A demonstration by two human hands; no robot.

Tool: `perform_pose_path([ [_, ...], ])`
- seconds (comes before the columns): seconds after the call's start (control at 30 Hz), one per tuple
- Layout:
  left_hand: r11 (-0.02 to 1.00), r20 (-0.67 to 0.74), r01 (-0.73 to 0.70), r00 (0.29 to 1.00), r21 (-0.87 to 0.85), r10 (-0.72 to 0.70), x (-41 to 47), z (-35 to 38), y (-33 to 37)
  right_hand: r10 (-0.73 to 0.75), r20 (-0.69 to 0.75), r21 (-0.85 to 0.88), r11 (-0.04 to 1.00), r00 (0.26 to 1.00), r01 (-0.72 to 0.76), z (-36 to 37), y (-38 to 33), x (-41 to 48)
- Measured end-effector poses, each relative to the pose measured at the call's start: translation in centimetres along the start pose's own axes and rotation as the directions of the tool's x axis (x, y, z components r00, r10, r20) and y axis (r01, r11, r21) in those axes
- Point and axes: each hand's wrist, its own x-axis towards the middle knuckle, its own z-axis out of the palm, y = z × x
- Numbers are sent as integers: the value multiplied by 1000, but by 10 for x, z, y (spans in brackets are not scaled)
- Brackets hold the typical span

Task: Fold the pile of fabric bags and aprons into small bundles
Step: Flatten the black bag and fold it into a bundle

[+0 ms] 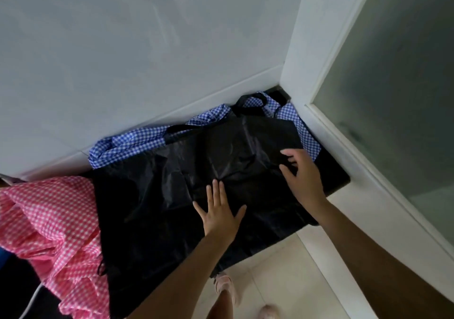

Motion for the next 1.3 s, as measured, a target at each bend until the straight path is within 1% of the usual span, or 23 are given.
perform_pose_path([
  [0.07, 999, -64, -3, 998, -39, 0, -2, 3, 0, 127, -118, -38, 991, 985, -132, -17, 17, -37],
  [0.13, 991, -140, -96, 987, -93, 82, -12, 7, 9, 307, -180, 4, 950, 934, -311, -35, 34, -72],
  [0.17, 980, -166, -162, 976, -119, 141, -14, 7, 10, 402, -167, 53, 916, 900, -399, -38, 38, -80],
  [0.23, 950, -161, -289, 949, -117, 269, -32, 10, 20, 586, -81, 178, 805, 807, -566, -49, 48, -102],
  [0.27, 936, -145, -329, 939, -121, 311, -40, 13, 22, 636, -32, 221, 757, 771, -615, -50, 50, -109],
  [0.3, 925, -128, -368, 926, -100, 354, -47, 17, 25, 654, -3, 236, 735, 756, -635, -52, 52, -116],
  [0.37, 901, -76, -433, 898, 29, 434, -59, 30, 28, 648, 15, 245, 736, 761, -631, -51, 51, -127],
  [0.4, 894, -63, -439, 893, 94, 445, -65, 35, 29, 644, 7, 267, 736, 765, -622, -49, 48, -132],
  [0.5, 910, -44, -362, 925, 201, 377, -67, 48, 23, 635, -72, 352, 738, 769, -576, -44, 35, -141],
  [0.53, 912, -4, -344, 935, 225, 354, -66, 49, 20, 636, -112, 374, 739, 763, -561, -43, 31, -142],
  [0.6, 905, 33, -326, 943, 272, 330, -66, 45, 17, 610, -177, 354, 772, 772, -528, -40, 28, -147],
  [0.63, 902, 36, -325, 944, 285, 329, -67, 42, 19, 587, -179, 329, 792, 789, -515, -38, 27, -150],
  [0.7, 916, 49, -323, 946, 236, 321, -70, 38, 20, 572, -99, 313, 795, 815, -520, -34, 27, -151],
  [0.8, 940, 66, -321, 947, 112, 316, -72, 29, 21, 603, 62, 369, 727, 795, -580, -34, 28, -149],
  [0.87, 952, 58, -302, 951, -54, 305, -69, 19, 20, 629, 110, 420, 672, 770, -610, -34, 29, -146],
  [0.93, 939, 73, -290, 949, -187, 308, -64, 8, 17, 657, 137, 473, 614, 741, -632, -35, 28, -139],
  [1.0, 921, 69, -300, 943, -249, 326, -60, -6, 14, 664, 182, 559, 537, 725, -632, -39, 20, -129],
  [1.03, 913, 50, -319, 938, -253, 342, -60, -14, 13, 650, 208, 592, 511, 731, -623, -43, 13, -123],
  [1.07, 903, 24, -344, 932, -256, 362, -59, -22, 10, 622, 232, 605, 510, 748, -612, -48, 7, -115],
  [1.13, 883, -36, -382, 921, -273, 388, -58, -41, 1, 526, 265, 584, 580, 808, -568, -65, -3, -95],
  [1.17, 877, -72, -391, 919, -278, 387, -59, -50, -6, 456, 271, 556, 646, 848, -524, -76, -7, -83],
  [1.23, 867, -168, -417, 908, -273, 384, -59, -64, -23, 304, 262, 436, 809, 916, -393, -108, -11, -59],
  [1.3, 863, -240, -464, 877, -200, 416, -64, -70, -38, 218, 226, 286, 917, 949, -279, -144, -16, -40],
])
